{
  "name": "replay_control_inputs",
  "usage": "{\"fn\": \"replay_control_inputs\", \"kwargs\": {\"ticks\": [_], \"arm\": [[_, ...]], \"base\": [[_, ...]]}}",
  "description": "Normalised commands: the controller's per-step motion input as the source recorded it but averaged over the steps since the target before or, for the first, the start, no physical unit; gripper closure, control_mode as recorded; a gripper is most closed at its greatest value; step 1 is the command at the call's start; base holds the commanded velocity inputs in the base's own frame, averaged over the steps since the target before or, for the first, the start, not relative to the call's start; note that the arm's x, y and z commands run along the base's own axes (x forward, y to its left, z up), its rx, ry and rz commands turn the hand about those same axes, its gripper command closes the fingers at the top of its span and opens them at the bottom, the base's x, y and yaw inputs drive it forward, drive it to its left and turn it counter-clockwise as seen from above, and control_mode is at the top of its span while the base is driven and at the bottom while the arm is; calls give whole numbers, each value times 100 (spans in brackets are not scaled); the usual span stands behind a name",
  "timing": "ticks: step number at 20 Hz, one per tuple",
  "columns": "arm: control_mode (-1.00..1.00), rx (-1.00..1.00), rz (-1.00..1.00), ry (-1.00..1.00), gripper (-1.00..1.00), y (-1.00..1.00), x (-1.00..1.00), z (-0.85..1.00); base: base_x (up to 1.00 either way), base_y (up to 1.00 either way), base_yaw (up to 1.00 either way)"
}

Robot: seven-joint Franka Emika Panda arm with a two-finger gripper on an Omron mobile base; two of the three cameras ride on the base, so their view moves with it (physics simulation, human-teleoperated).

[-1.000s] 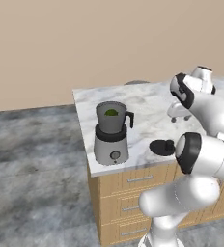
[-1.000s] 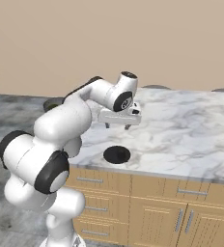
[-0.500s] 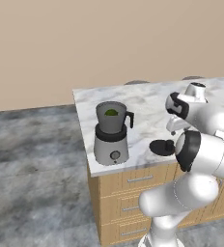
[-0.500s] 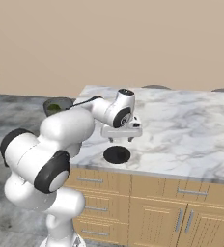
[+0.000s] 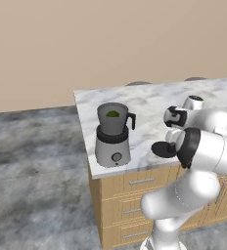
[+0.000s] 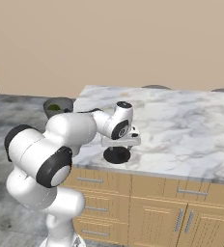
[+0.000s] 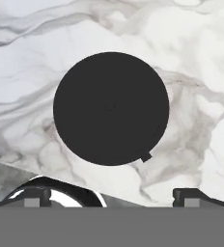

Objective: Grab the garlic and lime from the fridge, place them in the blender, close the lid, and turn on the blender to create a marinade.

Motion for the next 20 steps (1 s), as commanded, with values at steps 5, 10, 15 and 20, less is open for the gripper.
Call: {"fn": "replay_control_inputs", "kwargs": {"ticks": [5, 10, 15, 20], "arm": [[-100, 0, 0, 0, -100, 0, 15, -19], [-100, -1, 0, 0, -100, 0, 11, -26], [-100, -2, 0, 0, -100, 0, 18, -24], [-100, 0, 0, 0, -100, 0, 17, -19]], "base": [[0, 0, 0], [0, 0, 0], [0, 0, 0], [0, 0, 0]]}}
